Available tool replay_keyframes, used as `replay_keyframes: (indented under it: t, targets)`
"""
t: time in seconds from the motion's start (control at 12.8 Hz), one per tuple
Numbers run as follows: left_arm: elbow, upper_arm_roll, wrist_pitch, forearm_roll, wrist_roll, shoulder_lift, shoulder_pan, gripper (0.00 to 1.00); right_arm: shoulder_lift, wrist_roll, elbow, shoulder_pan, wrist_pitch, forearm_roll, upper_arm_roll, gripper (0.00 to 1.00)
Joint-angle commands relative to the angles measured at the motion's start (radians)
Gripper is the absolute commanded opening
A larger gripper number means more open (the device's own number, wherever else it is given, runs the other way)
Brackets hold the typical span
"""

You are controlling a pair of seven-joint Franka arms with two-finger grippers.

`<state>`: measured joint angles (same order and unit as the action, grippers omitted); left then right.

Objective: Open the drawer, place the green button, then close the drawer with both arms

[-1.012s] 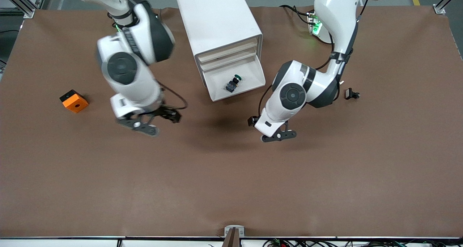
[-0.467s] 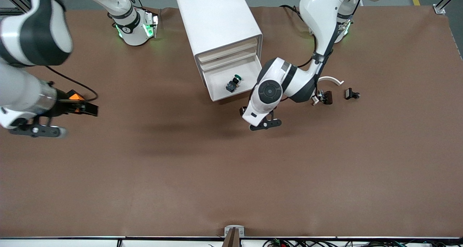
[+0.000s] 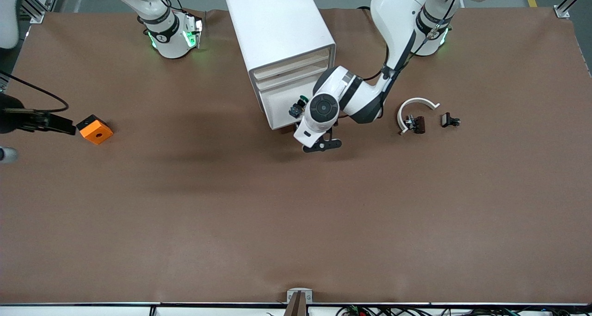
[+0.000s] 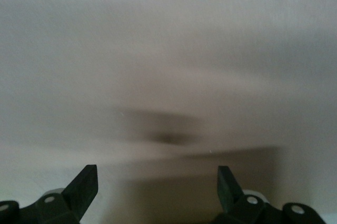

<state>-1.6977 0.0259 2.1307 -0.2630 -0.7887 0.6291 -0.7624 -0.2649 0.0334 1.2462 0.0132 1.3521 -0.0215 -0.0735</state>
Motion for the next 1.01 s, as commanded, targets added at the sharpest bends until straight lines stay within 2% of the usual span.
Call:
replay_keyframes:
  t: [0.0, 0.39, 0.62, 0.86, 0.93]
  targets:
    - [-0.014, 0.037, 0.006, -0.038, -0.040, -0.014, 0.000, 1.00, -0.002, -0.010, -0.057, -0.042, -0.021, -0.017, 0.023, 1.00]
    - [-0.017, 0.129, -0.015, -0.038, -0.161, -0.019, 0.000, 1.00, 0.007, 0.000, -0.057, -0.059, -0.018, 0.005, 0.027, 1.00]
    - [-0.017, 0.160, -0.087, -0.038, -0.195, -0.029, 0.002, 1.00, 0.088, 0.002, 0.004, -0.061, -0.016, 0.005, 0.027, 1.00]
    - [-0.017, 0.187, -0.100, -0.038, -0.213, -0.028, 0.002, 1.00, 0.139, 0.002, 0.021, -0.055, -0.053, 0.005, 0.032, 1.00]
    - [-0.017, 0.196, -0.100, -0.039, -0.215, -0.025, 0.002, 1.00, 0.162, 0.002, 0.056, -0.055, -0.044, 0.005, 0.032, 1.00]
